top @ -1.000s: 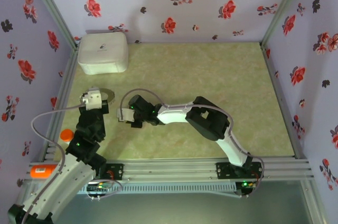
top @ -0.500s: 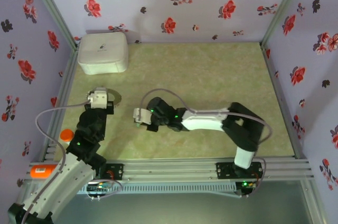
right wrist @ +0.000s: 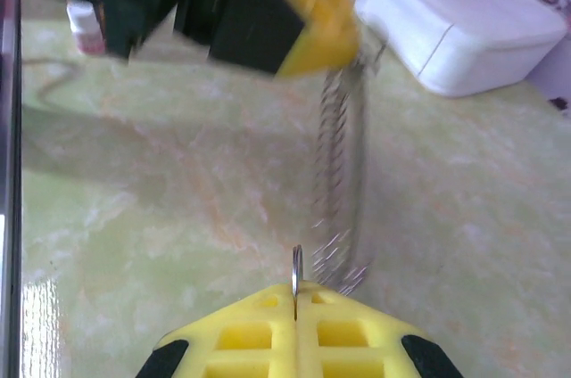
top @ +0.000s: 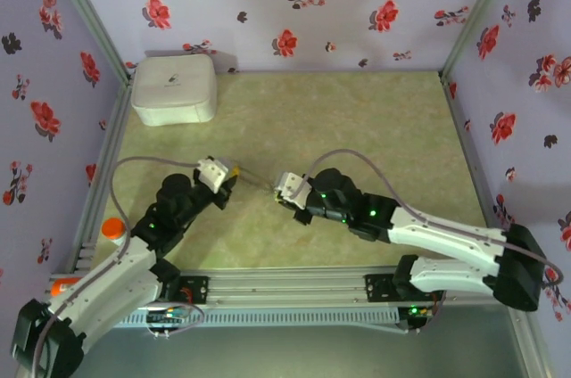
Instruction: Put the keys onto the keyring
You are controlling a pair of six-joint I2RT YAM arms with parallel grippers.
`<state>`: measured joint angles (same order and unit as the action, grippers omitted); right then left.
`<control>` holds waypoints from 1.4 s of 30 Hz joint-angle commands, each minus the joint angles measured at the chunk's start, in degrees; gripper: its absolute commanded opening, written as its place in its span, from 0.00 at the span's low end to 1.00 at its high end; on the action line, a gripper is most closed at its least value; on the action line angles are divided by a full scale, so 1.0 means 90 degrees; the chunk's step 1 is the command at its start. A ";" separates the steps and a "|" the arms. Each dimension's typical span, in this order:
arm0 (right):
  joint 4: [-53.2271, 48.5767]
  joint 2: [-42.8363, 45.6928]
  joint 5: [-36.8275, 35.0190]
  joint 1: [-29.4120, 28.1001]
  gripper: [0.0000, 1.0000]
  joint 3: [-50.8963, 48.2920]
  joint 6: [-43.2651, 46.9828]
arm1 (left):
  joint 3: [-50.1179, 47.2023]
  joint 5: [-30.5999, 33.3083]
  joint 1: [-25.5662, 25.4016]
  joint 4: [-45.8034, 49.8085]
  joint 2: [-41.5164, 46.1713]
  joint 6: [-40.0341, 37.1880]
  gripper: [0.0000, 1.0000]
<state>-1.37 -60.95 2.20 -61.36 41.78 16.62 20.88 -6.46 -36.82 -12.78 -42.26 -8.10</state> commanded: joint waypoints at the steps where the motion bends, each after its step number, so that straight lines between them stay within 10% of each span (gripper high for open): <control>1: -0.0553 0.0279 -0.0140 0.0051 0.00 0.0003 -0.0153 | 0.0403 -0.0565 -0.0387 -0.0217 -0.0259 -0.0441 0.00; 19: -0.1144 0.0044 -0.0400 0.0052 0.00 0.0589 0.0509 | 0.0653 -0.0654 -0.1643 -0.0231 -0.0979 0.0360 0.00; 42: -0.1078 -0.0304 0.0045 0.0025 0.00 0.0607 0.0351 | 0.0643 -0.0796 -0.1764 -0.0416 -0.1243 0.0457 0.00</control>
<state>-11.94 -63.16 2.17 -61.12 45.71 20.45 24.82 -12.14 -52.29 -13.28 -53.30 -4.82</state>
